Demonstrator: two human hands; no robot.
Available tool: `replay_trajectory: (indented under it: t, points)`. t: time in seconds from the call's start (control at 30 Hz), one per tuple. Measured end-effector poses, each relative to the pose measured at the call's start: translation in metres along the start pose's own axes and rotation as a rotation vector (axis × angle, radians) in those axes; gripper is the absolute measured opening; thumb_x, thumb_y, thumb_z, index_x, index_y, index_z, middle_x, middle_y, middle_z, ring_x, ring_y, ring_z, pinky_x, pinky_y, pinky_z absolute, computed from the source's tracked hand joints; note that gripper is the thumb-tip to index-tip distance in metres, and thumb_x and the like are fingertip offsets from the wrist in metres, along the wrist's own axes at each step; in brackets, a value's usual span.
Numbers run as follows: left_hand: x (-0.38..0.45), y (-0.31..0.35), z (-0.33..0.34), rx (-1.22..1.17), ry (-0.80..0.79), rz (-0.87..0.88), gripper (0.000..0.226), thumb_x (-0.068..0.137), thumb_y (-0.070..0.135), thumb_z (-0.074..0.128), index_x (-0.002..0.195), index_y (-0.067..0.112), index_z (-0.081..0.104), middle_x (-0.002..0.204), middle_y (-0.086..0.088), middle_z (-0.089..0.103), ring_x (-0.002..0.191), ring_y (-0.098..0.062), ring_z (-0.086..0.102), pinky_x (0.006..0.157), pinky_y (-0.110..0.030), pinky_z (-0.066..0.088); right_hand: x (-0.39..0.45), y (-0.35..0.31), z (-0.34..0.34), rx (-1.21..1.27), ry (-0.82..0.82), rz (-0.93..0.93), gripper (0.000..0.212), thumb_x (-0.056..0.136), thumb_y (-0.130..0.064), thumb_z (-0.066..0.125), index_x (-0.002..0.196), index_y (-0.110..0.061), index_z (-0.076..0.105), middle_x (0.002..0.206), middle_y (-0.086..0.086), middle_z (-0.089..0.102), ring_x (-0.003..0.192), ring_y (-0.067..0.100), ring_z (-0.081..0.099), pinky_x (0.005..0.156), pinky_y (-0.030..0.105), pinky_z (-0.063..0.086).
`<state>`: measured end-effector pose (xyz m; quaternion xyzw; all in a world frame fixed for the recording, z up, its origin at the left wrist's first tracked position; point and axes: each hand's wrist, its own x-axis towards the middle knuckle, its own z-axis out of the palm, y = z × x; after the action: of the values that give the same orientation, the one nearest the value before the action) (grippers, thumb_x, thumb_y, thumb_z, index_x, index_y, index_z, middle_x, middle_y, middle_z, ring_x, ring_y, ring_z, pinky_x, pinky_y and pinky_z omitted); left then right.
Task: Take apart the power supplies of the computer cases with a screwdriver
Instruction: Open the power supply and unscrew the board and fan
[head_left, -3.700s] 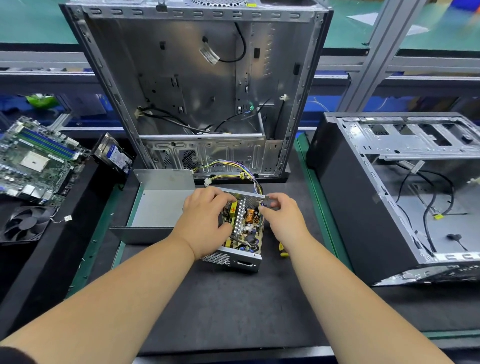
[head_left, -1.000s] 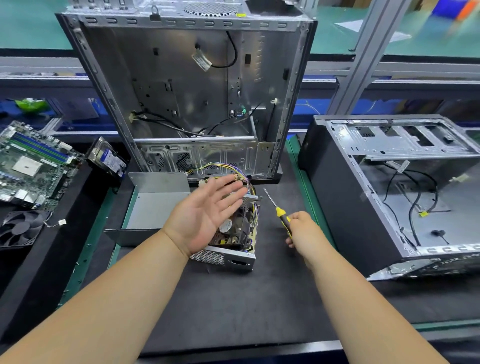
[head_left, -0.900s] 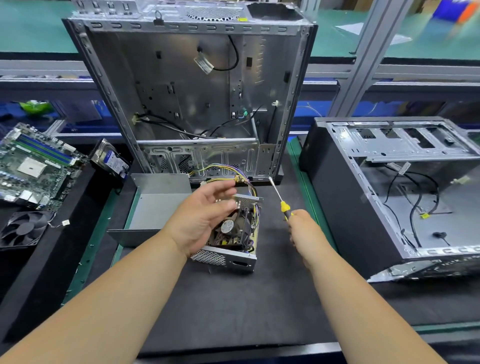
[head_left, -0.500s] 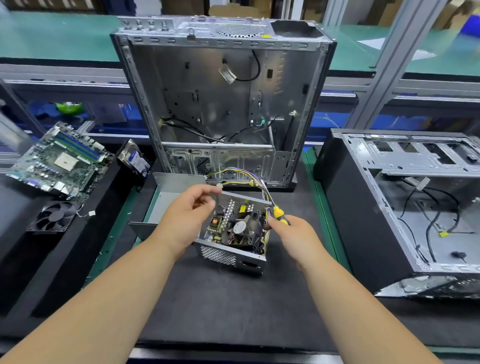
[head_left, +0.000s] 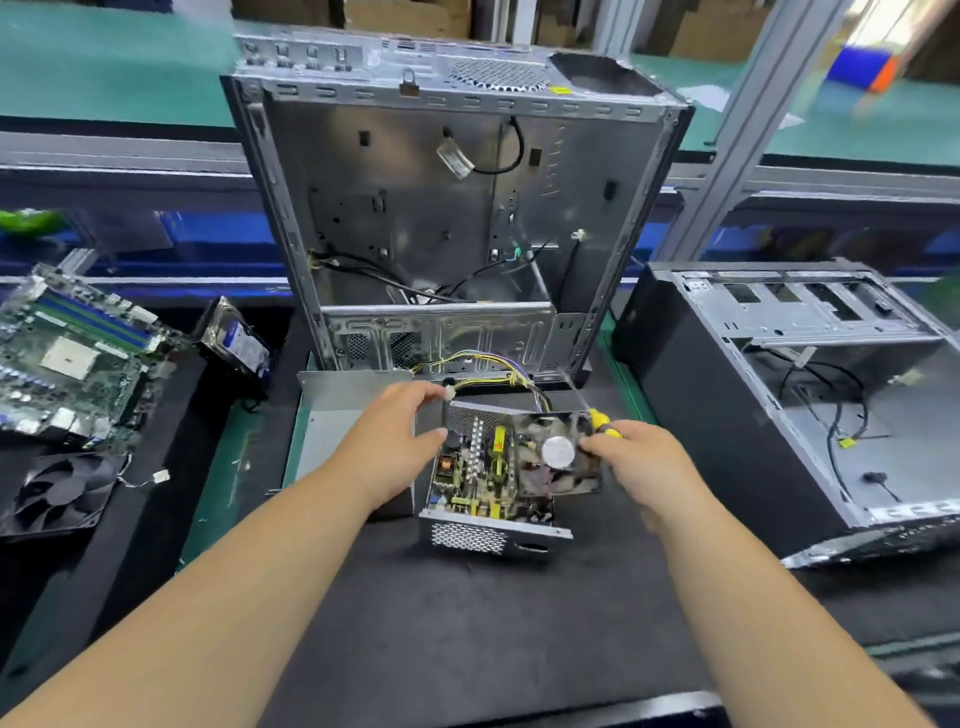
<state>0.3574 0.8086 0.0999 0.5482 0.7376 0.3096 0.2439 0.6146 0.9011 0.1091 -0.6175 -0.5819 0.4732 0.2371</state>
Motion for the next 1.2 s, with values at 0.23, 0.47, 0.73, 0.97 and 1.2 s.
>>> replay_trajectory:
  t: [0.23, 0.47, 0.73, 0.97, 1.2]
  points:
    - [0.027, -0.009, -0.003, 0.136, -0.145, 0.071, 0.054, 0.096, 0.032, 0.061, 0.146, 0.028, 0.041, 0.147, 0.004, 0.040, 0.135, -0.019, 0.042, 0.112, -0.035, 0.035, 0.004, 0.010, -0.017, -0.034, 0.228, 0.069, 0.024, 0.087, -0.013, 0.075, 0.070, -0.010, 0.057, 0.059, 0.003, 0.039, 0.056, 0.019, 0.031, 0.057, 0.029, 0.022]
    - [0.042, -0.007, 0.002, 0.289, -0.166, 0.110, 0.039, 0.097, 0.043, 0.056, 0.135, 0.033, 0.054, 0.120, 0.000, 0.051, 0.114, -0.022, 0.053, 0.097, -0.037, 0.045, -0.011, -0.002, -0.004, -0.201, 0.250, 0.050, 0.010, 0.094, -0.024, 0.065, 0.090, -0.015, 0.066, 0.071, 0.004, 0.054, 0.060, 0.020, 0.044, 0.054, 0.027, 0.034]
    - [0.047, -0.004, 0.005, 0.311, -0.127, 0.165, 0.030, 0.095, 0.042, 0.061, 0.120, 0.025, 0.059, 0.103, 0.007, 0.046, 0.101, -0.020, 0.054, 0.089, -0.037, 0.046, -0.039, -0.014, 0.026, -0.242, 0.077, -0.113, 0.034, 0.072, -0.033, 0.089, 0.079, -0.020, 0.058, 0.068, -0.009, 0.060, 0.054, 0.002, 0.050, 0.053, 0.021, 0.040]
    - [0.036, -0.007, 0.004, 0.357, -0.069, 0.195, 0.019, 0.095, 0.036, 0.062, 0.108, 0.022, 0.061, 0.096, 0.007, 0.047, 0.098, -0.023, 0.054, 0.084, -0.036, 0.041, -0.044, -0.010, 0.029, -0.707, -0.258, -0.156, 0.071, 0.053, -0.042, 0.096, 0.092, -0.031, 0.038, 0.111, -0.009, 0.049, 0.093, 0.015, 0.057, 0.058, 0.023, 0.036]
    - [0.024, -0.003, 0.004, 0.354, -0.061, 0.143, 0.010, 0.097, 0.032, 0.059, 0.102, 0.023, 0.061, 0.095, 0.007, 0.049, 0.096, -0.023, 0.055, 0.082, -0.035, 0.042, -0.039, -0.013, 0.017, -0.813, -0.187, -0.217, 0.074, 0.050, -0.035, 0.098, 0.099, -0.026, 0.043, 0.112, -0.004, 0.047, 0.093, 0.021, 0.055, 0.072, 0.033, 0.047]
